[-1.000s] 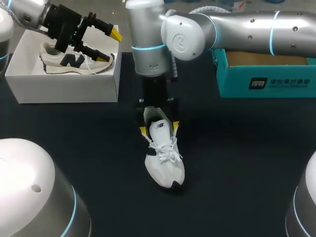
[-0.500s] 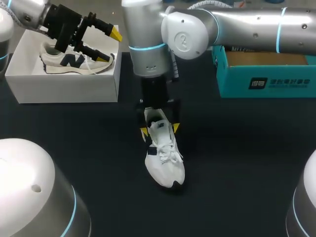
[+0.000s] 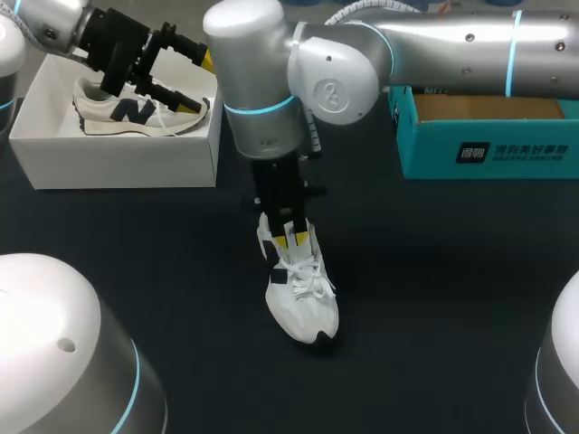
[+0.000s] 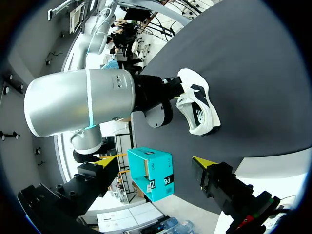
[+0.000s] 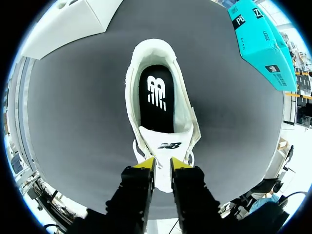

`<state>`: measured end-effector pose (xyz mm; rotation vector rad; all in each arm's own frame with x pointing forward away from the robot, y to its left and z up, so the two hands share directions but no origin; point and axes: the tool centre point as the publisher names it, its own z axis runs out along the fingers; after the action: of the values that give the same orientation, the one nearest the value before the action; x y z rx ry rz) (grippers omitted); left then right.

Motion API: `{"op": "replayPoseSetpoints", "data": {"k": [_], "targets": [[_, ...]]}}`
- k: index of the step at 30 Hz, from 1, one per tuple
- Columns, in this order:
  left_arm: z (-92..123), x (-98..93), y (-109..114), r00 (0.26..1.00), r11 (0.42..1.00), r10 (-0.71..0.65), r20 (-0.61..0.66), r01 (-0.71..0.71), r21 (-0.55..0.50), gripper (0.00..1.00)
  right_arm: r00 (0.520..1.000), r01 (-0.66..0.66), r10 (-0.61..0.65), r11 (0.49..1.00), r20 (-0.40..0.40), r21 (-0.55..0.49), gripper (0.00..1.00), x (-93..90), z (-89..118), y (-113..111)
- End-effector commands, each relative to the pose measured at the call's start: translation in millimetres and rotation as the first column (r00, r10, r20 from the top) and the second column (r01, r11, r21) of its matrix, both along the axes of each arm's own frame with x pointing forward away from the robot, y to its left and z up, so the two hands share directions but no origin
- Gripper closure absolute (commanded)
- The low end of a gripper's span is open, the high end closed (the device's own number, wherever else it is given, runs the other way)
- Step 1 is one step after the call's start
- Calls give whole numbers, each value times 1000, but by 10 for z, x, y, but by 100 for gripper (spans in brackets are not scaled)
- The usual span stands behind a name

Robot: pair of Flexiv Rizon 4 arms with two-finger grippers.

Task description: Take the shoe out of the shoebox, open the shoe tongue, remove and reinsert the insole, then place the shoe into the shoebox

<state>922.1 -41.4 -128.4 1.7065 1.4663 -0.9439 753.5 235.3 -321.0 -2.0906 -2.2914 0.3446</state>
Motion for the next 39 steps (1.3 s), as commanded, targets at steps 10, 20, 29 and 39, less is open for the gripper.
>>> {"op": "replayPoseSetpoints", "data": {"k": [10, 20, 29, 39], "targets": [[0, -9, 1, 1000, 1000, 1, 2, -1, 3, 0, 1000, -21, 20, 1000, 24, 17, 100, 95, -95, -66], [0, -9, 1, 1000, 1000, 1, 2, -1, 3, 0, 857, -499, 464, 856, 227, 137, 100, 86, 180, -175], [0, -9, 1, 1000, 1000, 1, 2, -1, 3, 0, 704, -709, 666, 674, 247, 208, 100, 158, 155, -133], [0, -9, 1, 1000, 1000, 1, 2, -1, 3, 0, 336, -940, 878, 290, 342, 179, 100, 347, 236, -151]]}}
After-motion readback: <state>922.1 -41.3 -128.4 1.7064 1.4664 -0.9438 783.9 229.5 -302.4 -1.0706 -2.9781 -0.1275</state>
